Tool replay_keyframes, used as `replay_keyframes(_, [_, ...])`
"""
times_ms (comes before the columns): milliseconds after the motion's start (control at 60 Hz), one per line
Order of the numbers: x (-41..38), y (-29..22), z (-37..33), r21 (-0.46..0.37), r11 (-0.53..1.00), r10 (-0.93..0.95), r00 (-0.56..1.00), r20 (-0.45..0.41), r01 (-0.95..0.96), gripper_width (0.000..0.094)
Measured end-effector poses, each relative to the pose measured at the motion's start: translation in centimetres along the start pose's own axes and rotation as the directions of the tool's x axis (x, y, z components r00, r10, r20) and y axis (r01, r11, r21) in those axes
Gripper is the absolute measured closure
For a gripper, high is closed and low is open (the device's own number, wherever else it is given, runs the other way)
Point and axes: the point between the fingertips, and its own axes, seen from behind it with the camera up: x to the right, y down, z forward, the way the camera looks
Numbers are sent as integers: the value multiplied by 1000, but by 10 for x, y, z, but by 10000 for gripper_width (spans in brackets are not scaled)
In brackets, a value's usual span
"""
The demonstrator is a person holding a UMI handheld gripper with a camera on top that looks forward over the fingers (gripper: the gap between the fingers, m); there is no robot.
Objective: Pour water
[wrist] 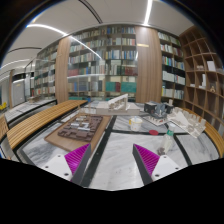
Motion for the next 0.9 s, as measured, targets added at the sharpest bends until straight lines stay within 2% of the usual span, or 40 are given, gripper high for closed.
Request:
replay_keyframes(117, [22,25,6,-45,998,40,998,-51,-42,79])
replay_keyframes(200, [75,62,30,-67,996,55,995,-88,-61,80])
replay_keyframes(317, [129,99,41,-105,992,57,982,-182,-77,79])
replay_keyframes(433, [191,124,63,-108,989,64,957,-284,-98,76])
replay_keyframes(633, [279,131,120,-65,992,73,916,-394,-107,82])
replay_keyframes(900, [338,118,216,-8,995,91,909,-407,-103,98])
